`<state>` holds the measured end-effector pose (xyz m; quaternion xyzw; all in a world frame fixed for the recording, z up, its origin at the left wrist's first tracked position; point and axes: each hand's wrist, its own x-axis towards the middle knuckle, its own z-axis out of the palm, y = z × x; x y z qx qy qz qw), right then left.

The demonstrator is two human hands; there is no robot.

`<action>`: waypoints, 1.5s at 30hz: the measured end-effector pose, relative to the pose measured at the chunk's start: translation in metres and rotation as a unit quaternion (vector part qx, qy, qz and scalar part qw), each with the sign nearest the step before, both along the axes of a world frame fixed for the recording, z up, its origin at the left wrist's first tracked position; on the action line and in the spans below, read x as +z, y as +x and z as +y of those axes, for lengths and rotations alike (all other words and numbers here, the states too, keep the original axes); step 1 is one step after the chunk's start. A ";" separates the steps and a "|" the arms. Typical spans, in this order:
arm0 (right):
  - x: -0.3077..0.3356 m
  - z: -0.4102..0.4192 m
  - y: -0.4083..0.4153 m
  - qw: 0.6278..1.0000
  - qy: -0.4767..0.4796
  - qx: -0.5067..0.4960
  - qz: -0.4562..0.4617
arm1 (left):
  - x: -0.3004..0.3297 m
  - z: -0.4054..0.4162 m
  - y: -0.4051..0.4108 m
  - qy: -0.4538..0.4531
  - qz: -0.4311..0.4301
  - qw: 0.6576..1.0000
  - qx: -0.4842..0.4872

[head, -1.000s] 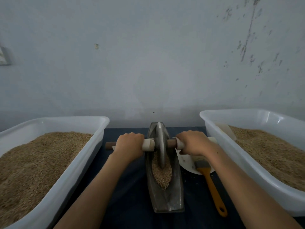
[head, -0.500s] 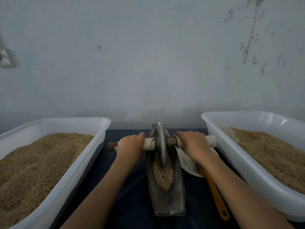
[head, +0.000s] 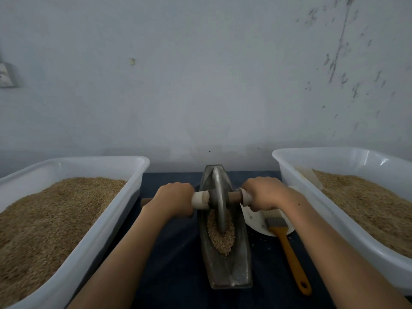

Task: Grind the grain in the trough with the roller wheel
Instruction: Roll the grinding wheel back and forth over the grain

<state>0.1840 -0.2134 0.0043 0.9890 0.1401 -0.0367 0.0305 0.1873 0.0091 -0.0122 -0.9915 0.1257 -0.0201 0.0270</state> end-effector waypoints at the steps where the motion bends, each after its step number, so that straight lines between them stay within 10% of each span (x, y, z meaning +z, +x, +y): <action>1: -0.002 0.000 0.001 1.000 0.007 0.000 -0.020 | -0.001 -0.002 0.000 0.005 -0.023 1.000 0.003; 9: -0.025 0.002 0.005 0.974 0.058 0.001 -0.218 | -0.014 -0.007 -0.001 -0.022 -0.188 0.982 0.010; 18: 0.001 -0.004 -0.002 0.998 0.021 -0.019 0.058 | 0.003 -0.003 -0.003 0.015 -0.008 1.000 -0.005; 30: -0.028 0.002 0.004 0.973 0.071 -0.018 -0.218 | -0.016 -0.007 -0.003 -0.016 -0.215 0.976 0.003; 45: 0.008 0.001 -0.015 0.998 0.014 -0.002 0.069 | 0.005 0.006 0.001 0.000 0.041 0.998 -0.055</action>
